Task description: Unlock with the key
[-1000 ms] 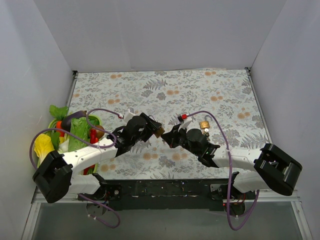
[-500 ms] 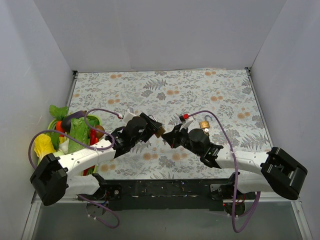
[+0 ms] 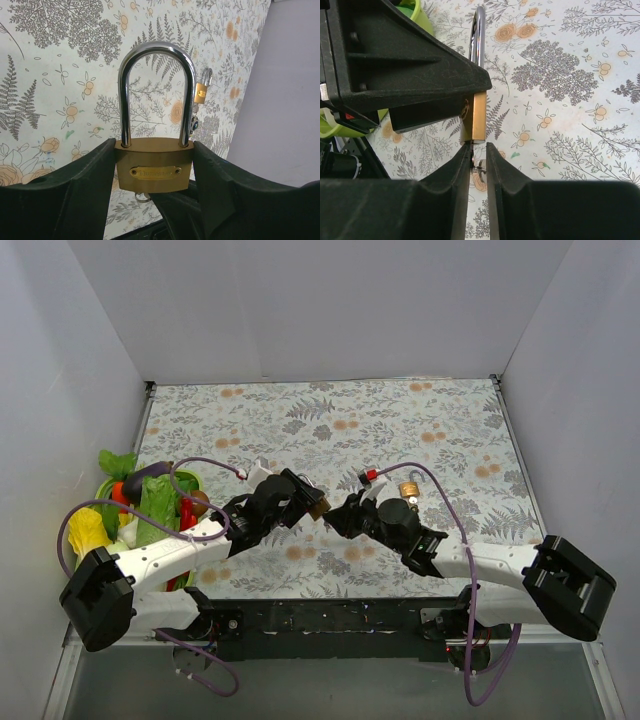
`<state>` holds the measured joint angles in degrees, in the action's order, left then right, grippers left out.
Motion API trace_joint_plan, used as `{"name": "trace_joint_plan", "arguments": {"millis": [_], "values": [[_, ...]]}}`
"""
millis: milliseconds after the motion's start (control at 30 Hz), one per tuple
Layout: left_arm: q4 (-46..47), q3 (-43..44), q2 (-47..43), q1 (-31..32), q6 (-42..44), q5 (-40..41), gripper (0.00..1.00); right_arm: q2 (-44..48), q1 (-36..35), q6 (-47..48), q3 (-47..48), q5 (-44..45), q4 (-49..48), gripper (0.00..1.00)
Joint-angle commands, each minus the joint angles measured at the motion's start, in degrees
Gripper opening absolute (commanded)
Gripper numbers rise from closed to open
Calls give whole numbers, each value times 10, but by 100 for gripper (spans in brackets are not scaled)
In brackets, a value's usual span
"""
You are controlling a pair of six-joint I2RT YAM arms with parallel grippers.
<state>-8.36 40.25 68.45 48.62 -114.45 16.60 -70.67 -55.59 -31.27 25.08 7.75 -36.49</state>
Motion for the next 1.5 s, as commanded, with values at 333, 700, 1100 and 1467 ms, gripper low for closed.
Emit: {"name": "trace_joint_plan", "arguments": {"millis": [333,700,1100,1467], "values": [[5,21,-24,11,-209,-17,0,35,-2,9,-18,18,-39,35],[-1,19,-28,11,-212,-10,0,58,-18,13,-18,25,-14,38],[-4,17,-31,11,-217,-6,0,55,-37,-4,-31,42,0,36],[-6,15,-35,11,-217,-6,0,48,-46,-6,-33,41,-2,32]]}}
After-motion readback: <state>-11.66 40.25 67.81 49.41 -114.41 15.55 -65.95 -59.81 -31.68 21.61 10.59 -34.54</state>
